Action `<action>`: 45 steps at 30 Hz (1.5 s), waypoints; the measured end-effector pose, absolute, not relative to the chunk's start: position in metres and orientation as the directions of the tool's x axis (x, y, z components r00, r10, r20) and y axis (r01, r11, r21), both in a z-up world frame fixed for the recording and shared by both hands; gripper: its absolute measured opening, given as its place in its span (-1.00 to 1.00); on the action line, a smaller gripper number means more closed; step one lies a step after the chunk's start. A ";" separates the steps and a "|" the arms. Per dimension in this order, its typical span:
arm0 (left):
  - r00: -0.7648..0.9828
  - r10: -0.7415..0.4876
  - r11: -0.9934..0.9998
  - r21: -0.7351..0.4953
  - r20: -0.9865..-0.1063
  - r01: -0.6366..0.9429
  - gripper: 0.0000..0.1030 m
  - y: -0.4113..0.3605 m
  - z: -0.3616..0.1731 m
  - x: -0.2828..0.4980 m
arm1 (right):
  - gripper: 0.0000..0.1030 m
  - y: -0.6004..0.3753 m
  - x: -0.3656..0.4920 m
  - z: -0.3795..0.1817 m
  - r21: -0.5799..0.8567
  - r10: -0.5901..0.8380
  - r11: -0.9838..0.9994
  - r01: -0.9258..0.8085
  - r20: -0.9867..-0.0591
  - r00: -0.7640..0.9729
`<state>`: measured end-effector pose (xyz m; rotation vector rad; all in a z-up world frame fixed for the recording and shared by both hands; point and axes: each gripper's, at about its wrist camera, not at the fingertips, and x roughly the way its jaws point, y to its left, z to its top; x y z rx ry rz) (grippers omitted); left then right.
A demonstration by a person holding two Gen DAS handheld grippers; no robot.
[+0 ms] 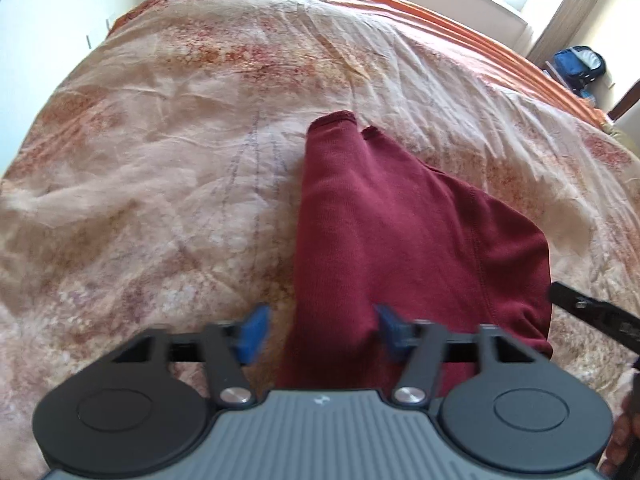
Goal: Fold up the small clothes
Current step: 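Open both tools and lift them away from the sweater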
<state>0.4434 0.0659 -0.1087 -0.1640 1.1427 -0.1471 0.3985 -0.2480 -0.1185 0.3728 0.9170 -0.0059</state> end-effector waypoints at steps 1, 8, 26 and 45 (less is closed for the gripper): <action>0.412 -0.189 0.980 -0.195 -0.892 0.026 0.63 0.065 -0.107 0.443 | 0.30 -0.248 0.395 -0.113 0.306 0.145 0.939 0.159 -0.769 0.622; 0.462 -0.138 0.989 -0.149 -0.876 0.013 0.91 0.070 -0.084 0.424 | 0.97 -0.239 0.367 -0.071 0.271 0.125 0.957 0.101 -0.704 0.699; 0.658 -0.008 0.995 -0.074 -0.753 -0.073 0.99 0.067 -0.003 0.318 | 0.99 -0.216 0.284 0.002 0.220 0.132 0.975 -0.017 -0.522 0.843; 0.726 0.092 0.990 -0.015 -0.682 -0.140 0.99 0.038 0.036 0.164 | 0.99 -0.258 0.148 0.035 0.223 0.214 0.967 -0.121 -0.461 0.861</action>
